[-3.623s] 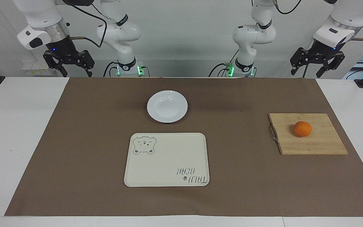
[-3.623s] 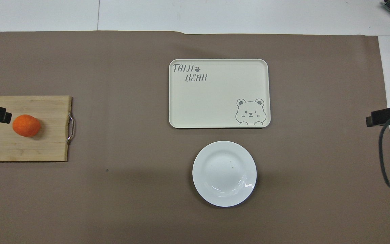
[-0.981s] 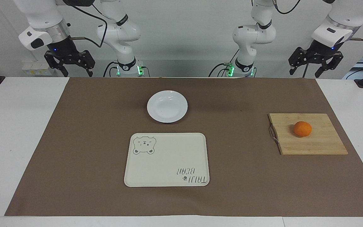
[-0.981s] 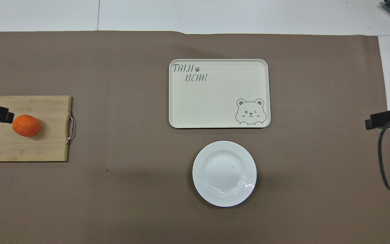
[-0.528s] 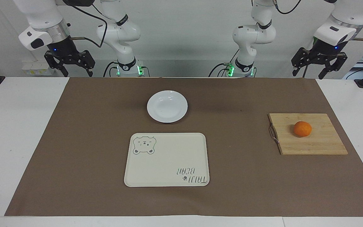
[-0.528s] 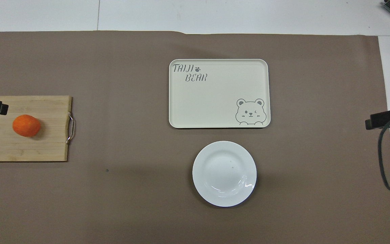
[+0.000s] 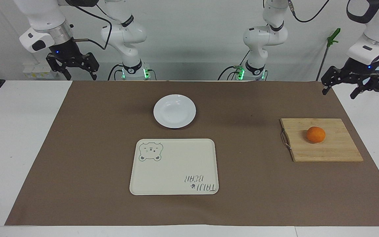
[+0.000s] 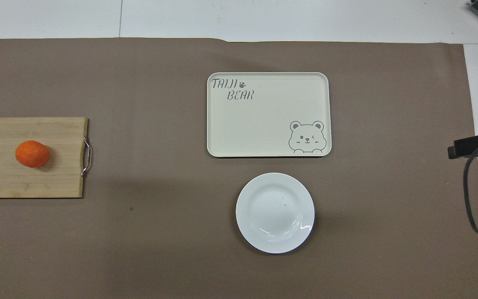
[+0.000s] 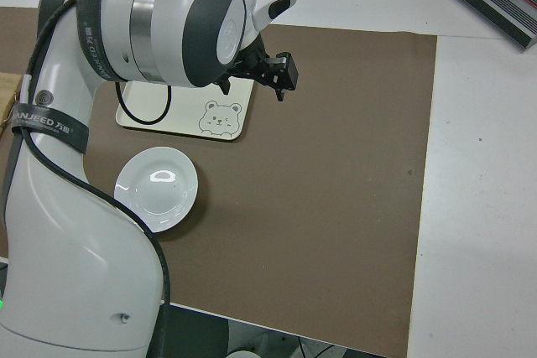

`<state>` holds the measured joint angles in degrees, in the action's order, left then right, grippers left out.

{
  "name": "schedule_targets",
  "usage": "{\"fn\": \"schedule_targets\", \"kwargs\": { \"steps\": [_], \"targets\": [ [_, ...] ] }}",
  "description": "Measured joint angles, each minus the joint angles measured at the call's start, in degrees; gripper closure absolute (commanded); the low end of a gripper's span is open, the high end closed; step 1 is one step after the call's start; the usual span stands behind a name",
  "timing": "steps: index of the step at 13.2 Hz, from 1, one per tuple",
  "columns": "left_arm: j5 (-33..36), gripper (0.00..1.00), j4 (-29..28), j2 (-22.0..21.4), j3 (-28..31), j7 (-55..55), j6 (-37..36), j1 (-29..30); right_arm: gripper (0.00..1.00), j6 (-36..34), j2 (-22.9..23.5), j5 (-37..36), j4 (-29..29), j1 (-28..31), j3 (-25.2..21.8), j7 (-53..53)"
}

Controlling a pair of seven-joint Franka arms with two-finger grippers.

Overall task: Place orange and plate with both arms
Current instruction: 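Lower the left gripper onto the orange and close it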

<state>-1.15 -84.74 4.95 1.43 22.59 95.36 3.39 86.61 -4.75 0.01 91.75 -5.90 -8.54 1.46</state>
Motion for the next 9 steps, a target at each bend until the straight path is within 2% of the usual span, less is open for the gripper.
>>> {"fn": "schedule_targets", "kwargs": {
  "steps": [4,9],
  "targets": [
    [-1.37,0.0,-4.29,4.4,0.06,6.38,6.13,3.39,0.0,0.0,0.0,0.0,0.0,0.0,0.0,0.0],
    [-1.51,0.0,-17.81,5.19,0.09,10.25,17.47,6.13,0.0,0.0,0.0,0.0,0.0,0.0,0.0,0.0]
  ]
}}
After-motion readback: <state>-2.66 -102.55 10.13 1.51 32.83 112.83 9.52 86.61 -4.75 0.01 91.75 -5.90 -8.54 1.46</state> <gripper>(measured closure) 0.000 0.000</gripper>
